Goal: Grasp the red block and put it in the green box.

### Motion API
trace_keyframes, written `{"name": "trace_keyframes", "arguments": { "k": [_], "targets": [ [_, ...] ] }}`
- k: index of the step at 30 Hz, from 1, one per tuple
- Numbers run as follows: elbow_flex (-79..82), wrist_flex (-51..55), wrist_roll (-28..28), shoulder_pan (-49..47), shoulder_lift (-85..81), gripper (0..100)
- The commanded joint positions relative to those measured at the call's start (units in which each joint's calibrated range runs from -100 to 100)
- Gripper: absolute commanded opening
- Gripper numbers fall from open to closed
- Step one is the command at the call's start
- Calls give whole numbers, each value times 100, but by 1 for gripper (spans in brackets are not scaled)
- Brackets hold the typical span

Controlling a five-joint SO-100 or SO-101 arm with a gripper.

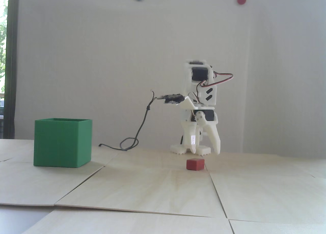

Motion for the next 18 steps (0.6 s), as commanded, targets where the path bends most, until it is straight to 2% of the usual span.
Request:
{"name": "trace_keyframes", "arguments": {
  "k": [1, 11, 18],
  "targets": [
    [-182, 20, 6, 1, -52, 33],
    [-128, 20, -25, 74, 650, 33],
    [-48, -368, -31, 74, 729, 32]
  ]
}}
